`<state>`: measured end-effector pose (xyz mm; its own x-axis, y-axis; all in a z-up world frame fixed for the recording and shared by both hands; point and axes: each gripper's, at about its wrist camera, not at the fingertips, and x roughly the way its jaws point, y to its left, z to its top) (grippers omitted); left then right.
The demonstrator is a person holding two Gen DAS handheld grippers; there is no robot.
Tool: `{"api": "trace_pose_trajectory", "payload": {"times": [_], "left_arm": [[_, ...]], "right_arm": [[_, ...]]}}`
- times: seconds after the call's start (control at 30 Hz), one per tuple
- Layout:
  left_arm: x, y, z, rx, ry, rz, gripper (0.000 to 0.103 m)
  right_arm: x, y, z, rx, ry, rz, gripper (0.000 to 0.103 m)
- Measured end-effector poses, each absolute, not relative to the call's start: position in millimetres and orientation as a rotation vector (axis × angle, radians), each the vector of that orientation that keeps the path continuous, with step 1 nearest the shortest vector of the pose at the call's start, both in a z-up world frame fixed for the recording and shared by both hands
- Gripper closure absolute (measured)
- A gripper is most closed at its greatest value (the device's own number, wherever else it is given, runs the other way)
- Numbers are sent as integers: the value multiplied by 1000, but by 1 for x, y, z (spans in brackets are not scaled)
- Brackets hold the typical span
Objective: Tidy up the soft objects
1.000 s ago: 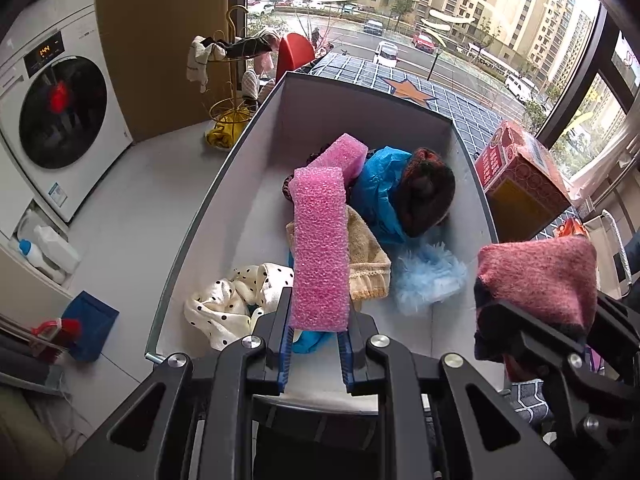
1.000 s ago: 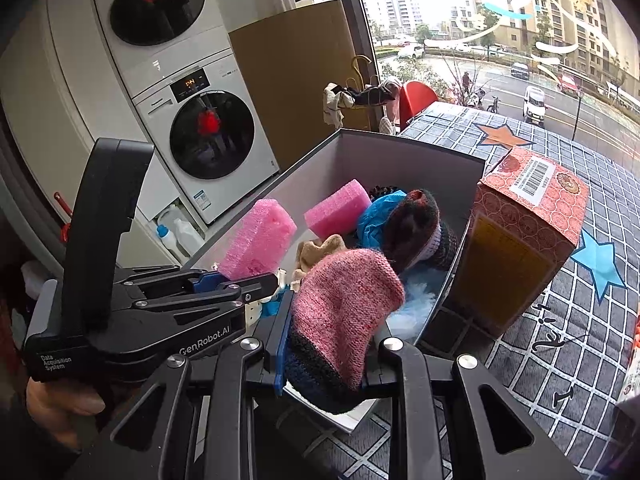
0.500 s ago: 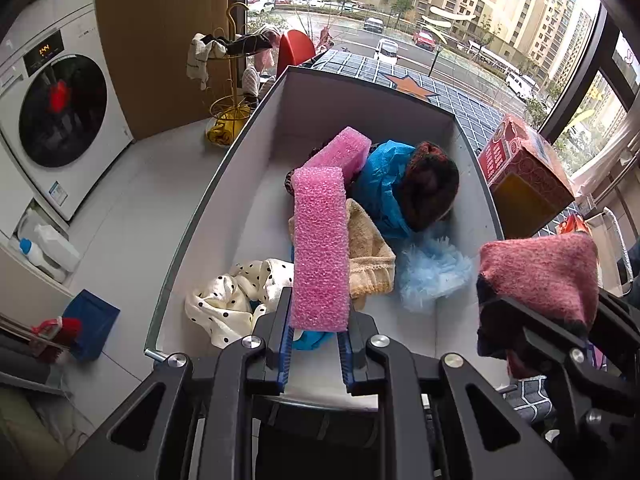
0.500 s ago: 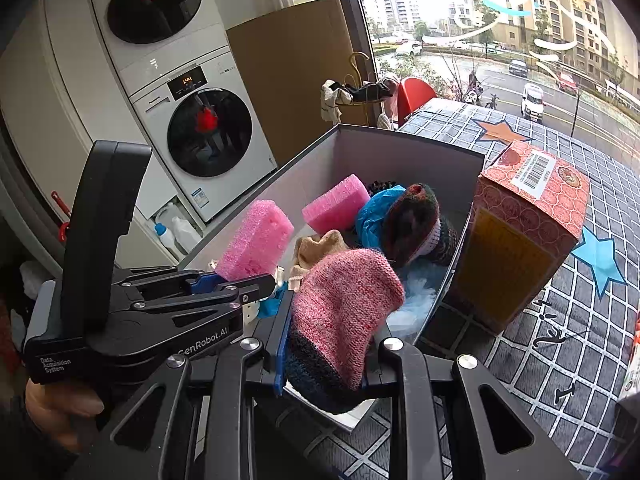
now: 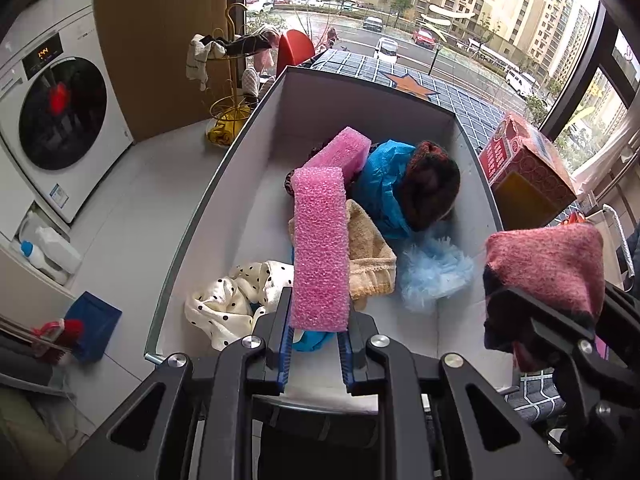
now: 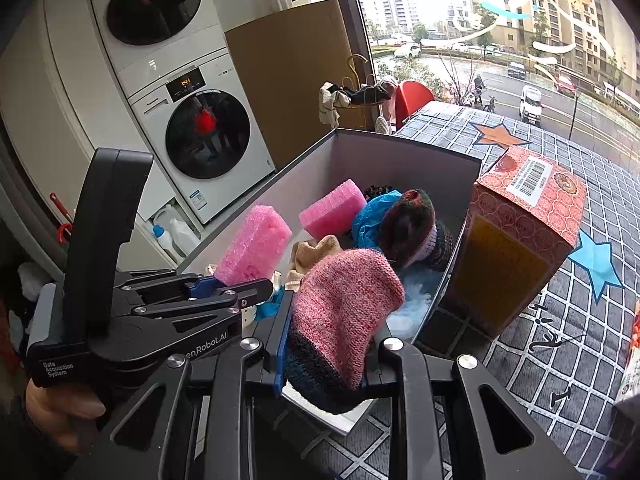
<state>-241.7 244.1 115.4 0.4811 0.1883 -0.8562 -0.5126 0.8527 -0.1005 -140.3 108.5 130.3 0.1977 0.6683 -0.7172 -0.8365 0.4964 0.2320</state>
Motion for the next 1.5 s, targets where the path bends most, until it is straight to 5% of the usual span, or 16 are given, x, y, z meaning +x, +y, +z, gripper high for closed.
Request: {"api": "trace_pose_trajectory", "payload": {"times": [1.37,1.43,1.5], "left_arm": [[-212,260,113,-329,1017,437,81],[-211,259,114,-317,1034,450,62],[-211,258,116,-295,1025,486,36]], "right_arm": [[-105,147,138,-297,848,1044,77],[-101,149,141,-294,848,1047,74],[-100,147,146,-278,842,1051,39]]}}
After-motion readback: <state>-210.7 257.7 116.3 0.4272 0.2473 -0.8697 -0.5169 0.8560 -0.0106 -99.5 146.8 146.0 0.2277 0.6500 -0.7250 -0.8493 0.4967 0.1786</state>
